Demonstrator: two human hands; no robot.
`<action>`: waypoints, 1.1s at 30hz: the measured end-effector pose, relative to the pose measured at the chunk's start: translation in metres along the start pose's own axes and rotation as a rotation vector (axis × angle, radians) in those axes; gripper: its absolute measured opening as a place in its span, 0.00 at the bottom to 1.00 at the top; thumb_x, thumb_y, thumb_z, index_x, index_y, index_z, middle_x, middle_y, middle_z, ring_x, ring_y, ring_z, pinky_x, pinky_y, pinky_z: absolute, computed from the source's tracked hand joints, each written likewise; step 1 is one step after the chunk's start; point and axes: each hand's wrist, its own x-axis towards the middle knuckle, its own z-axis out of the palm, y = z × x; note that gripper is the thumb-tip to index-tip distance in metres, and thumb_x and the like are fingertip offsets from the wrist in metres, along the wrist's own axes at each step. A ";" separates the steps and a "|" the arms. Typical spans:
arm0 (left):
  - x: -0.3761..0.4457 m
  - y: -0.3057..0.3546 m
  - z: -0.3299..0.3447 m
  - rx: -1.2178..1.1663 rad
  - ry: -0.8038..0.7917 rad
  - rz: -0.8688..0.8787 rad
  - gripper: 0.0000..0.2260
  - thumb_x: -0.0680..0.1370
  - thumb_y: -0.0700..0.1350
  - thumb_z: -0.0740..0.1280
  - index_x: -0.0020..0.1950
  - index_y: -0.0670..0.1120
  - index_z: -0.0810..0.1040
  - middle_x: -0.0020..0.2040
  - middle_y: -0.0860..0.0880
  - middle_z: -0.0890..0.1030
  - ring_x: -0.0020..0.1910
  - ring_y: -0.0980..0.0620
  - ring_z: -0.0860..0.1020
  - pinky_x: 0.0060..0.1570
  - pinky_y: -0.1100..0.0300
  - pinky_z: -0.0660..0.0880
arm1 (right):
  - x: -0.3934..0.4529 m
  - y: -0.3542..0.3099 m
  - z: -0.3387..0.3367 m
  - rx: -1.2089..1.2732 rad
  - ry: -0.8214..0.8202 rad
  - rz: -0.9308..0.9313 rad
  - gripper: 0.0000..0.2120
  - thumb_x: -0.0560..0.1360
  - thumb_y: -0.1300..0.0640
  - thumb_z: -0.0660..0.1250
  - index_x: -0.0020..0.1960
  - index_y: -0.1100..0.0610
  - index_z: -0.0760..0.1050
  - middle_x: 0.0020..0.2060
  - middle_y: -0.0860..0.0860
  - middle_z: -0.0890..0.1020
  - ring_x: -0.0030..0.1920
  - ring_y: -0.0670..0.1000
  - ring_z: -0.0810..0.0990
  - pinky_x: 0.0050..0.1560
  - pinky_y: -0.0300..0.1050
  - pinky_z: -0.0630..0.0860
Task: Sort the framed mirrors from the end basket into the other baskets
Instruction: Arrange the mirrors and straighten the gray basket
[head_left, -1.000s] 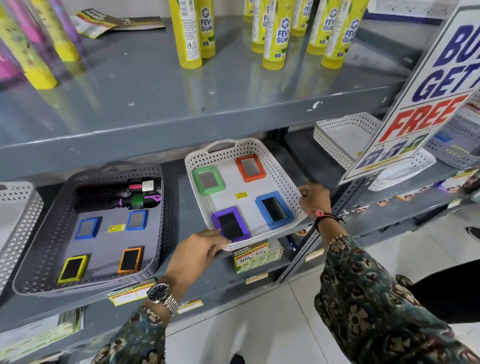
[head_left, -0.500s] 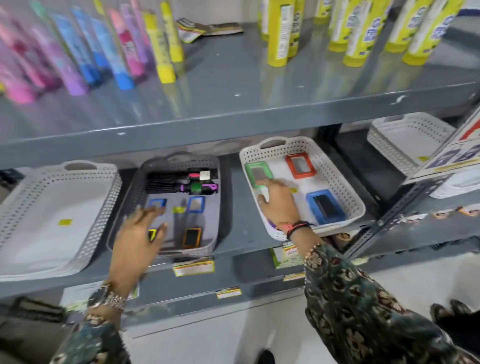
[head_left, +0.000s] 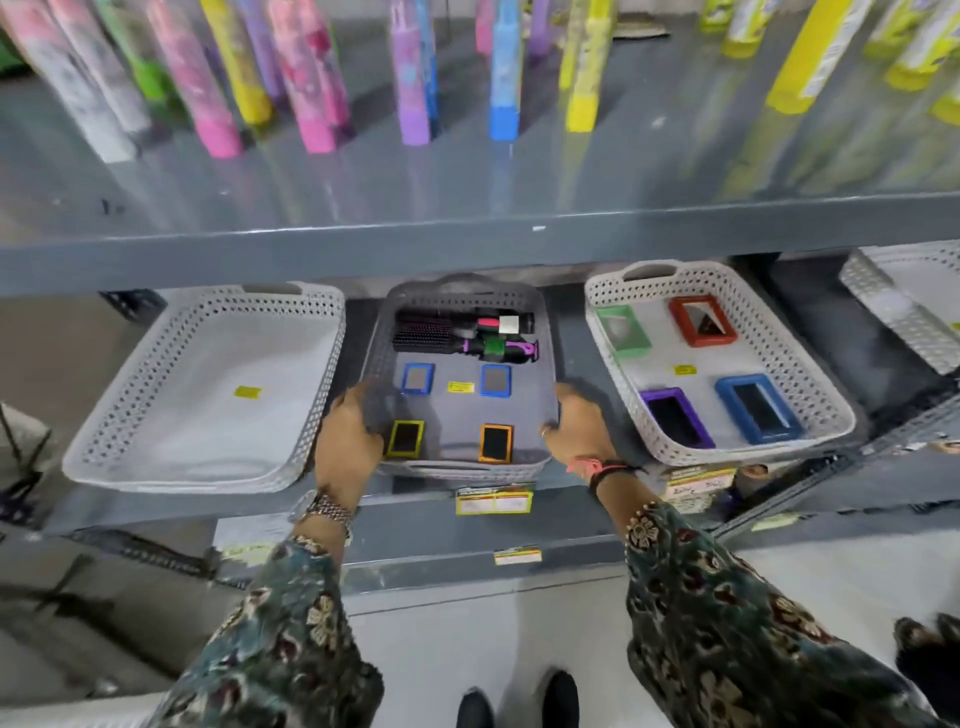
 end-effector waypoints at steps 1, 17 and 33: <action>-0.002 -0.001 -0.002 -0.011 0.011 -0.003 0.18 0.72 0.34 0.68 0.62 0.43 0.76 0.51 0.36 0.82 0.48 0.35 0.80 0.44 0.50 0.75 | 0.002 0.001 0.002 -0.004 0.012 0.002 0.21 0.70 0.66 0.64 0.63 0.61 0.72 0.52 0.61 0.83 0.54 0.60 0.82 0.54 0.55 0.80; -0.020 -0.002 0.007 -0.103 0.007 -0.086 0.17 0.71 0.34 0.68 0.58 0.47 0.81 0.53 0.44 0.84 0.52 0.44 0.81 0.45 0.63 0.71 | 0.017 0.009 -0.015 -0.051 0.039 0.037 0.27 0.68 0.71 0.61 0.66 0.57 0.71 0.57 0.59 0.82 0.54 0.60 0.81 0.56 0.50 0.80; -0.055 0.020 0.001 -0.186 0.123 -0.083 0.20 0.78 0.41 0.64 0.70 0.46 0.71 0.61 0.43 0.80 0.52 0.45 0.81 0.51 0.59 0.73 | -0.002 0.006 -0.018 -0.124 0.062 -0.063 0.24 0.75 0.63 0.62 0.70 0.60 0.64 0.59 0.62 0.79 0.55 0.62 0.80 0.53 0.52 0.78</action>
